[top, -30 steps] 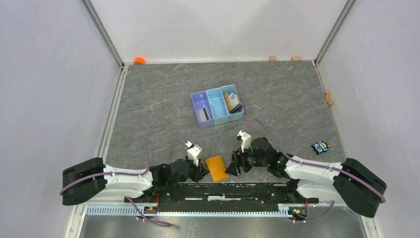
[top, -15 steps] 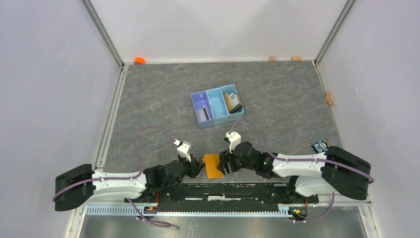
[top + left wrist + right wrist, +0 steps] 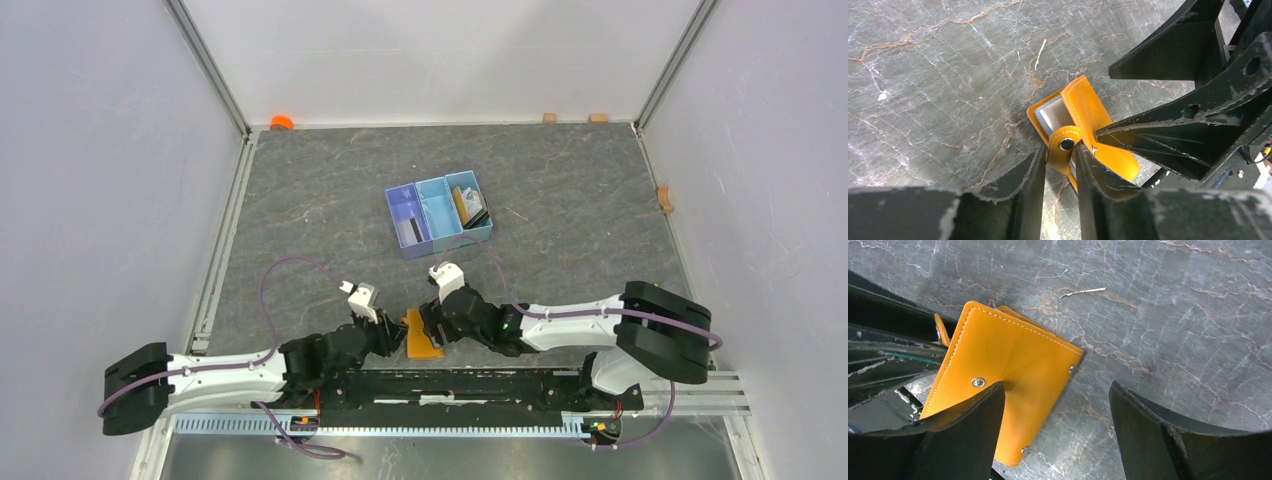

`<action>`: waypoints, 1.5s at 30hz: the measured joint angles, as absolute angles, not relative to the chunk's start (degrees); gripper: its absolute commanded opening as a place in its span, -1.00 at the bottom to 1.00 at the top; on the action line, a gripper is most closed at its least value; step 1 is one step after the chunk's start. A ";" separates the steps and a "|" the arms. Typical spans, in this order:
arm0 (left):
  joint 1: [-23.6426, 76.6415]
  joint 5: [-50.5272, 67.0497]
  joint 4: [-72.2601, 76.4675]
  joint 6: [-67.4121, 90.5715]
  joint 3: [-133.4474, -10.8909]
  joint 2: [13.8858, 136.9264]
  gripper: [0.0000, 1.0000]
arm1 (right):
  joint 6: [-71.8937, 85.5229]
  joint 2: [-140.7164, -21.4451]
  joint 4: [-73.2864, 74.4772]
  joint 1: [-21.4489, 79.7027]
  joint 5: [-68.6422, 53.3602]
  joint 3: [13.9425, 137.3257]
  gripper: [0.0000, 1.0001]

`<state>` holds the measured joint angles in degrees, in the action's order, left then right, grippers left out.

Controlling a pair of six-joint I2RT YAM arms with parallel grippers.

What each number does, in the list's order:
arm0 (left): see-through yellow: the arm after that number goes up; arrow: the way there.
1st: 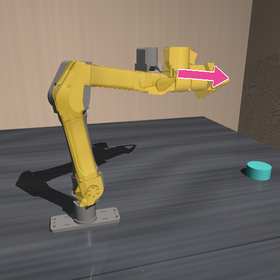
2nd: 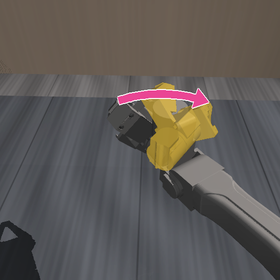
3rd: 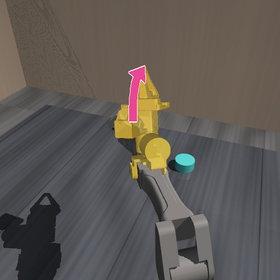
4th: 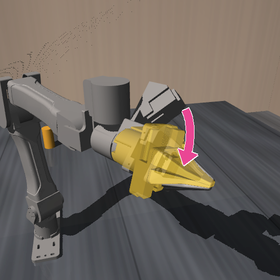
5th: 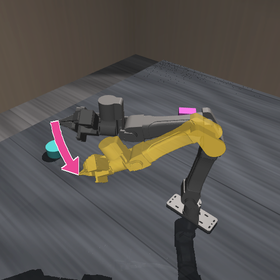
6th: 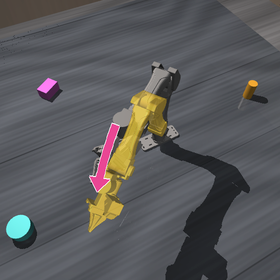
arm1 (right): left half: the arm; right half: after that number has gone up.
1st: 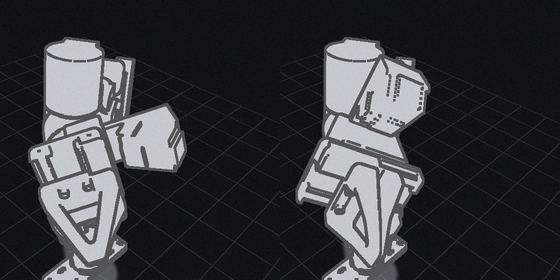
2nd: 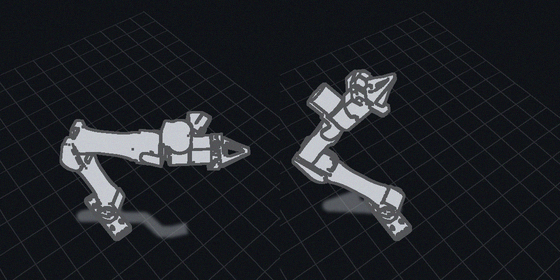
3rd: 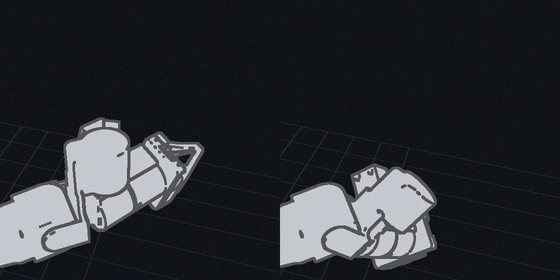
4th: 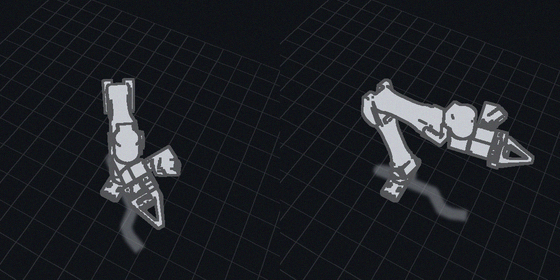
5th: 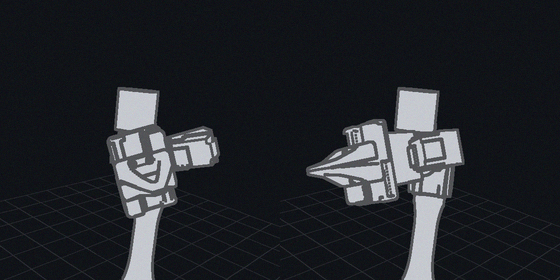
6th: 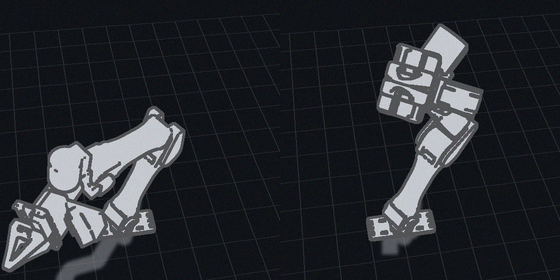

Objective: Put the credit cards into the card holder
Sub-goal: Close the card holder at the center of the board.

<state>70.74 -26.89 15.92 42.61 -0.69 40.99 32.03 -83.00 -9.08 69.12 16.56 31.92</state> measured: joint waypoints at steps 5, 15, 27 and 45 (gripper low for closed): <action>70.72 -27.16 11.97 43.18 -0.69 38.50 0.27 | 32.32 -86.76 -8.54 69.67 16.88 34.65 0.58; 70.11 -28.16 -12.51 56.03 -8.05 35.29 0.41 | 34.81 -87.26 -8.47 69.67 17.30 34.81 0.55; 62.06 -18.13 -19.77 60.71 -17.43 41.47 0.32 | 35.27 -87.90 -9.43 69.78 18.24 34.83 0.53; 55.94 -9.17 -16.51 56.71 -20.12 51.20 -0.43 | 35.35 -88.95 -10.11 69.87 18.44 35.51 0.51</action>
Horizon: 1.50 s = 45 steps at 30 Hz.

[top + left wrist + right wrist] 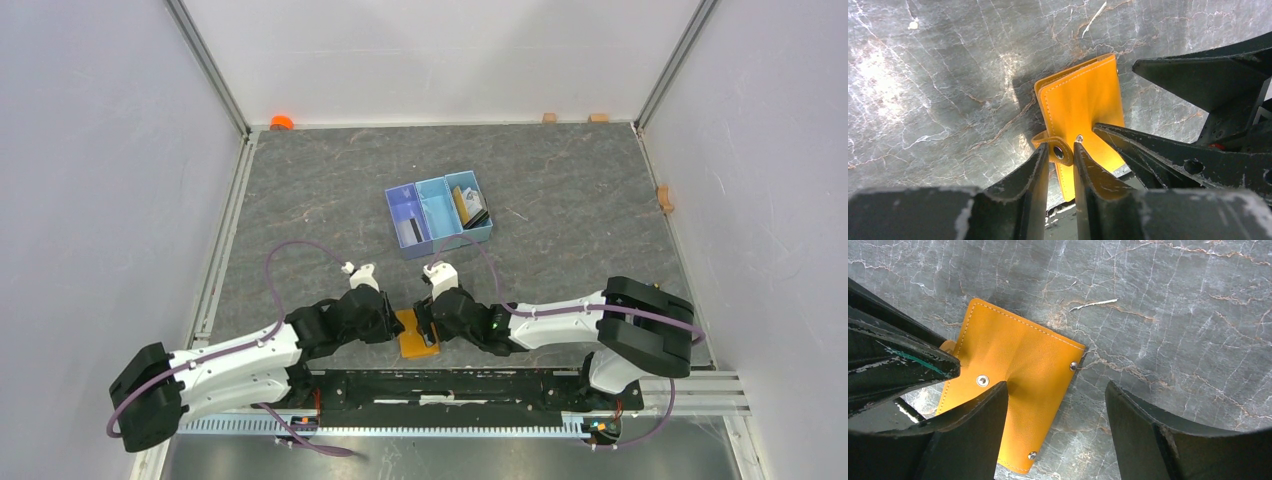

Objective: Put the credit cards into the card holder
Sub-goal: Close the card holder at the center of the board.

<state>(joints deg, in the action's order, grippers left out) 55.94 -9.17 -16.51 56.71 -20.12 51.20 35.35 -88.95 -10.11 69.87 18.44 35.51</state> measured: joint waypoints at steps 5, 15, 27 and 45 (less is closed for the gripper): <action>55.94 -9.19 -17.52 56.10 -20.21 50.57 -0.55 | 35.38 -89.30 -10.04 69.87 18.48 35.88 0.51; 55.94 -9.43 -19.22 55.29 -21.12 50.15 -0.32 | 35.35 -90.24 -10.02 69.93 18.46 36.80 0.50; 55.94 -10.31 -21.08 54.30 -22.50 49.89 -0.64 | 35.33 -90.89 -10.00 70.02 18.46 37.50 0.50; 55.94 -10.28 -20.69 53.84 -22.50 52.03 -0.96 | 35.33 -91.02 -9.78 70.06 18.46 37.74 0.49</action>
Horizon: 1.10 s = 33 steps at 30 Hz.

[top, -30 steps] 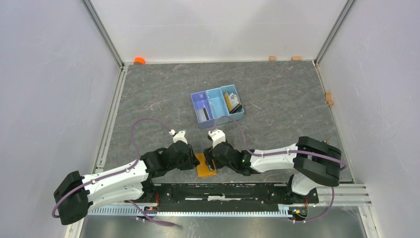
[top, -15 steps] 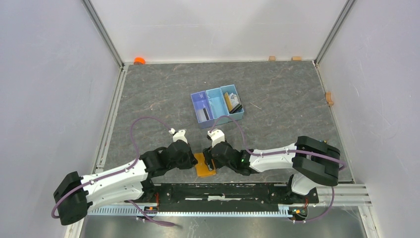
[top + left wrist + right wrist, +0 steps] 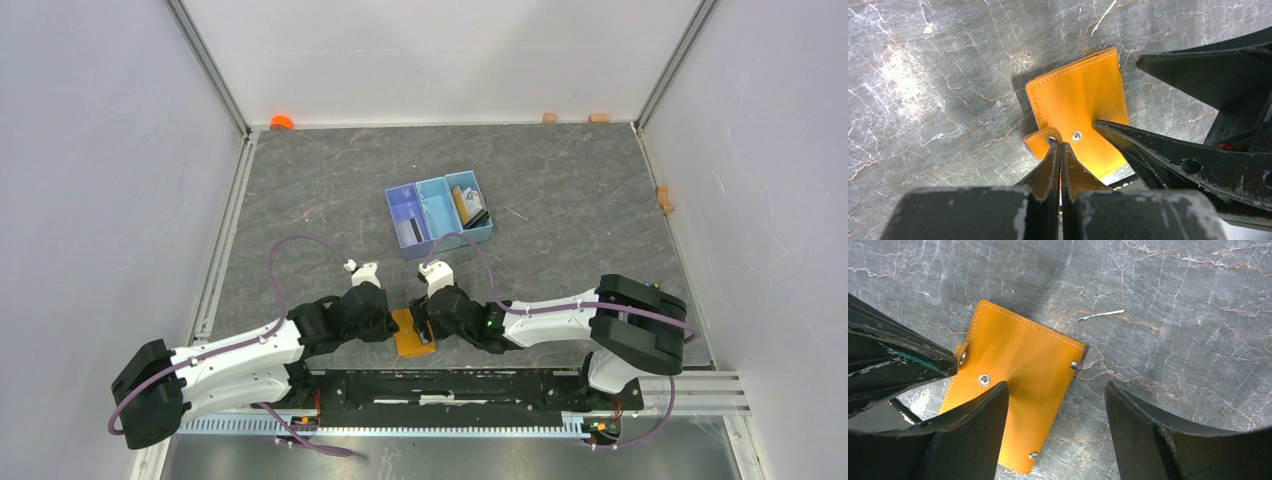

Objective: Put the credit cards into the card holder
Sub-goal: Close the card holder at the center of the board.

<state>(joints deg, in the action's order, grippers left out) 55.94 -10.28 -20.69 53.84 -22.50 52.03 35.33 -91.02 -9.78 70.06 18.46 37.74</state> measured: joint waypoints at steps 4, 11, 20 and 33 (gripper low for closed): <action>55.94 -9.85 -19.11 53.47 -22.11 52.75 -0.96 | 35.35 -91.02 -9.78 70.13 18.46 37.74 0.49; 55.92 -6.90 -12.60 51.90 -18.41 51.29 -0.96 | 35.35 -91.02 -9.78 70.13 18.46 37.74 0.50; 55.79 -4.08 -9.21 49.63 -17.39 51.00 -0.95 | 35.35 -91.05 -9.80 70.13 18.44 37.74 0.50; 55.68 -2.39 -7.16 48.01 -17.58 54.13 -0.96 | 35.35 -91.13 -9.78 70.13 18.44 37.80 0.49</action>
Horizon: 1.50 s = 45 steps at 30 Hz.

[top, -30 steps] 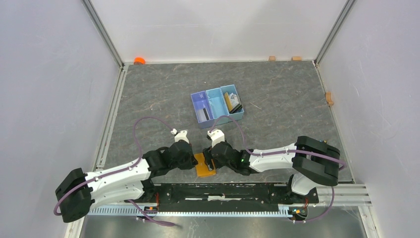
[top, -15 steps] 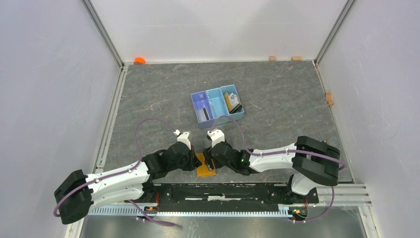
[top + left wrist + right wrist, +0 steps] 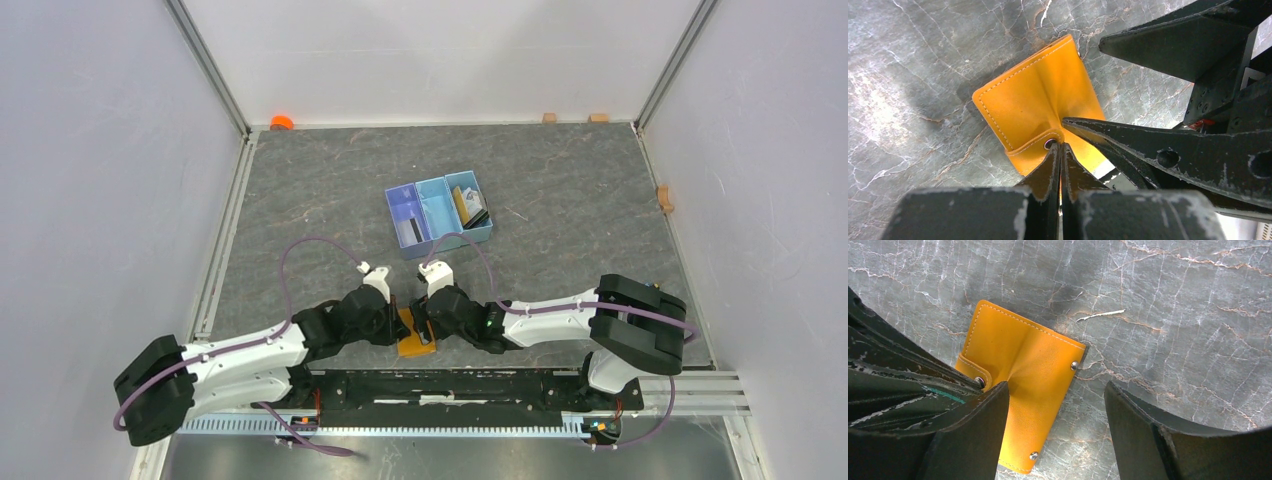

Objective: Put the credit cards into the card holder
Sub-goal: Close the card holder at the center of the board.

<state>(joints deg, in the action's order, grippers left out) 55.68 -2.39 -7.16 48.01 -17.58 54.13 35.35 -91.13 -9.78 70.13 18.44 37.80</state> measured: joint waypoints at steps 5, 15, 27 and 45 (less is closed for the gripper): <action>55.68 -2.15 -6.44 47.94 -17.61 55.00 -0.96 | 35.35 -91.15 -9.78 70.13 18.44 37.80 0.49; 53.54 1.30 -2.28 47.90 -17.67 59.33 -0.96 | 35.38 -91.22 -9.80 70.13 18.55 37.82 0.49; 47.31 10.76 1.10 47.07 -16.53 61.32 -0.96 | 35.79 -91.02 -9.74 70.15 18.74 37.58 0.49; 37.26 27.27 15.84 47.33 -12.64 69.87 -0.96 | 37.32 -89.67 -9.72 70.24 20.62 36.01 0.49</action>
<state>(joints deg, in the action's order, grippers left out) 37.26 27.27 15.84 47.33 -12.64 69.87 37.32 -89.67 -9.72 70.24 20.62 36.01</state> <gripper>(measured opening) 0.029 0.747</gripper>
